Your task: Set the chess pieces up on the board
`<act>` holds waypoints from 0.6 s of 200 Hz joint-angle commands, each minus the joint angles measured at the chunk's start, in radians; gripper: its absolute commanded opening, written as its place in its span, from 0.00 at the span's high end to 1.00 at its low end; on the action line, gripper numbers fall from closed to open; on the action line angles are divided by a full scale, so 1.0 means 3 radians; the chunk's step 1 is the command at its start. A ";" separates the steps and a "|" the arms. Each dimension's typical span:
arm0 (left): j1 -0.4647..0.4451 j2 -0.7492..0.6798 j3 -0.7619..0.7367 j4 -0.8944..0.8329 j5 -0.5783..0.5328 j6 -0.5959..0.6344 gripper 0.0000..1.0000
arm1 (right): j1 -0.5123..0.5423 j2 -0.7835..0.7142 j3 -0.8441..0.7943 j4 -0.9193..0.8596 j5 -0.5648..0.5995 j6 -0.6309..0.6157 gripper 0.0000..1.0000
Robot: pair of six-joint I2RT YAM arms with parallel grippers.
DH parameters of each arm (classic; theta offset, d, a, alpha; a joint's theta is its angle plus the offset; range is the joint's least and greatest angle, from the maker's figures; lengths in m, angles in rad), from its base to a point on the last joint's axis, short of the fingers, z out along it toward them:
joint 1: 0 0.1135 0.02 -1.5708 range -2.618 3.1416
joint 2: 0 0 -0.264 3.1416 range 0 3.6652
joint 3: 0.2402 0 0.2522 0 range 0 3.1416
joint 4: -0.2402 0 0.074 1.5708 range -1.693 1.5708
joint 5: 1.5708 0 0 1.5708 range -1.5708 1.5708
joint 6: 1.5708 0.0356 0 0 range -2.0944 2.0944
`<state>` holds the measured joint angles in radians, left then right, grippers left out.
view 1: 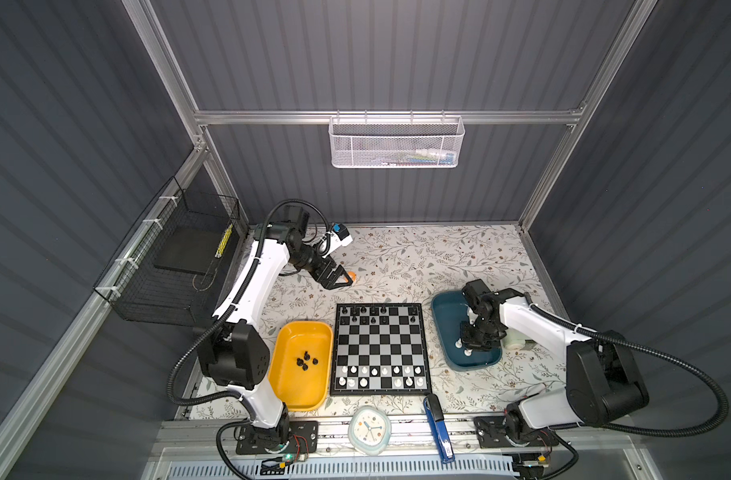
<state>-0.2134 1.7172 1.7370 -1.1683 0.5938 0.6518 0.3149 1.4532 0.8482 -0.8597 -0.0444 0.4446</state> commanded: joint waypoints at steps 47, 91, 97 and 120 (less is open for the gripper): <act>0.0000 -0.0038 -0.0068 -0.0023 -0.0031 0.0021 0.01 | -0.0007 0.0068 0.0032 -0.0018 0.0047 -0.0025 0.76; 0.0001 -0.0054 -0.0084 -0.0023 -0.0041 0.0021 0.01 | -0.0002 0.0090 0.0042 -0.0014 0.0057 -0.0030 0.76; 0.0001 -0.0058 -0.0084 -0.0020 -0.0038 0.0023 0.01 | -0.0004 0.0090 0.0046 -0.0013 0.0061 -0.0030 0.76; -0.0001 -0.0068 -0.0091 -0.0017 -0.0046 0.0026 0.01 | 0.0001 0.0081 0.0061 -0.0033 0.0073 -0.0036 0.77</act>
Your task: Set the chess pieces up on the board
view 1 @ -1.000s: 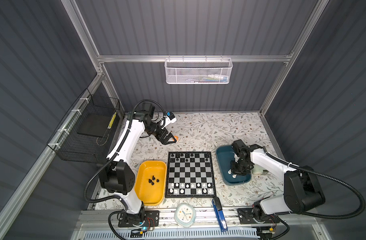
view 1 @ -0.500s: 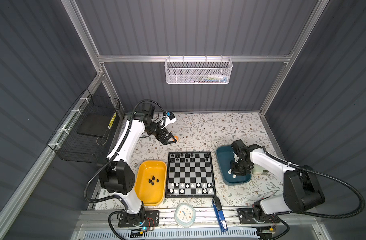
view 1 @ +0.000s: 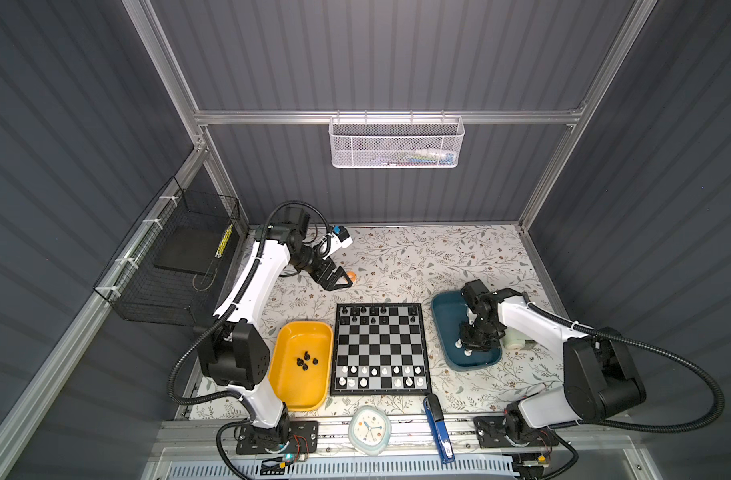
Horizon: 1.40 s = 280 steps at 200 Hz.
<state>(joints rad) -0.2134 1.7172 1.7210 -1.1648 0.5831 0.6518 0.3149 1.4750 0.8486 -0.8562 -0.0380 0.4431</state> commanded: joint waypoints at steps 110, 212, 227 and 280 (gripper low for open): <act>-0.0001 -0.0074 -0.0039 -0.0029 -0.0042 0.0031 0.01 | 0.0014 -0.0056 0.0287 -0.0336 0.0218 -0.0137 0.81; 0.0001 -0.0045 0.0014 -0.0041 -0.0059 0.0038 0.01 | 0.0019 -0.0222 0.0434 -0.0576 0.0213 -0.0091 0.80; 0.0001 -0.0038 0.0016 -0.0041 -0.0050 0.0045 0.01 | 0.0027 -0.0235 0.0439 -0.0602 0.0219 -0.0082 0.81; 0.0001 -0.0043 0.0011 -0.0043 -0.0057 0.0047 0.01 | 0.0049 -0.0262 0.0441 -0.0616 0.0208 -0.0071 0.81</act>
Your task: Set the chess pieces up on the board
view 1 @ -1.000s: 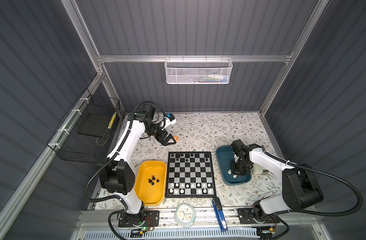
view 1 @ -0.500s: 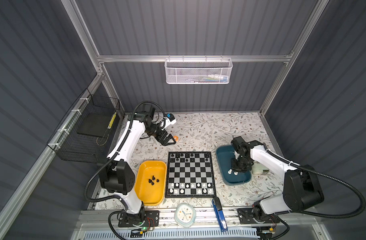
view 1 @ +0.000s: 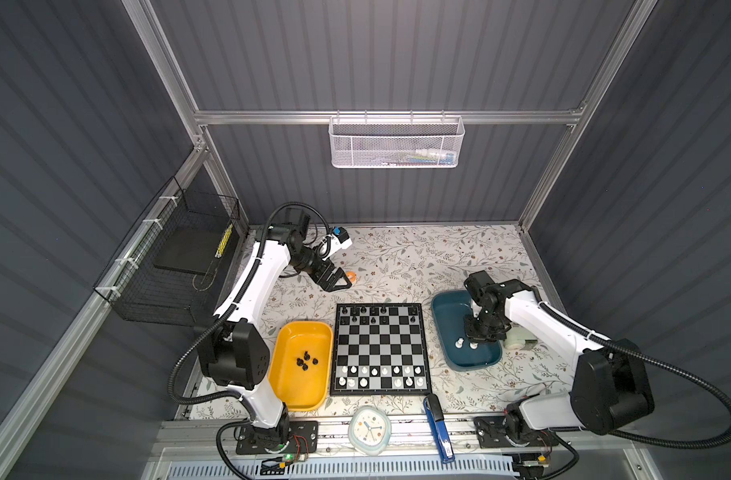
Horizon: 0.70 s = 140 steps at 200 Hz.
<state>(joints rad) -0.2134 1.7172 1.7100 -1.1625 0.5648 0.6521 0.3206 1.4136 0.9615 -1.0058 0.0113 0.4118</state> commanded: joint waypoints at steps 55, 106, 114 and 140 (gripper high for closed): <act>-0.0002 -0.0056 0.0037 -0.0048 0.0002 0.0045 0.01 | 0.0051 -0.0068 0.0090 -0.0143 0.0060 0.0036 0.81; -0.0002 -0.0040 0.0051 -0.0048 0.0020 0.0045 0.01 | 0.0070 -0.0145 0.0183 -0.0264 0.0085 0.0053 0.81; 0.0001 -0.0033 0.0056 -0.0047 0.0020 0.0045 0.01 | 0.0079 -0.0154 0.0212 -0.0294 0.0098 0.0054 0.81; 0.0001 -0.0028 0.0072 -0.0051 0.0016 0.0045 0.01 | 0.0121 -0.0176 0.0306 -0.0388 0.0127 0.0059 0.81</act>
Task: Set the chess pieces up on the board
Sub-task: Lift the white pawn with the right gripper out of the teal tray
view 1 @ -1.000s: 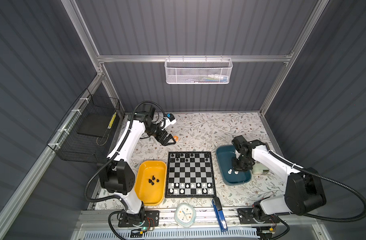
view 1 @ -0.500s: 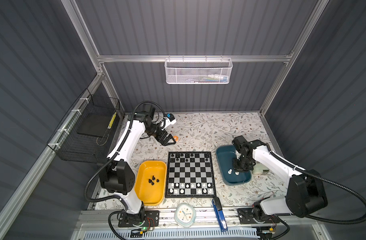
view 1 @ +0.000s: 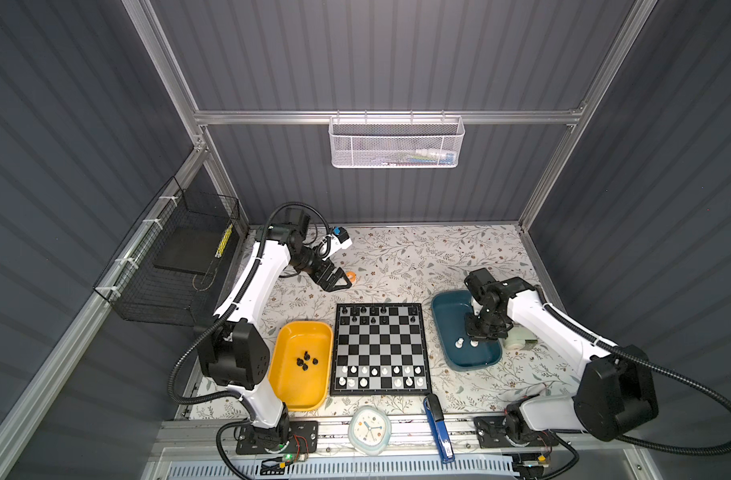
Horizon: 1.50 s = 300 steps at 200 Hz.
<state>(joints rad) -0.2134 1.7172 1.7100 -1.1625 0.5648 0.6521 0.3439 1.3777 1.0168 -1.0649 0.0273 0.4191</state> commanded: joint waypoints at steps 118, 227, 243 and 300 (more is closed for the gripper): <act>0.0001 -0.0043 0.0073 -0.0046 -0.0006 0.0046 0.01 | 0.0218 -0.0092 0.0404 -0.0431 0.0136 0.0055 0.81; 0.0000 -0.0074 0.0021 -0.0019 -0.0026 0.0044 0.01 | 0.0501 0.0030 0.0695 -0.0535 0.0165 0.0131 0.81; 0.0001 -0.0069 0.0022 -0.0016 -0.0022 0.0044 0.01 | 0.0591 0.0074 0.0796 -0.0577 0.0181 0.0147 0.81; 0.0001 -0.0115 -0.0021 0.0028 -0.0016 0.0021 0.01 | 0.1008 0.0342 0.1167 -0.0610 0.0150 0.0232 0.81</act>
<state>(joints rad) -0.2134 1.7168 1.7100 -1.1576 0.5568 0.6518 0.5926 1.4475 1.3197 -1.2144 0.0681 0.4633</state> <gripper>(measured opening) 0.993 0.194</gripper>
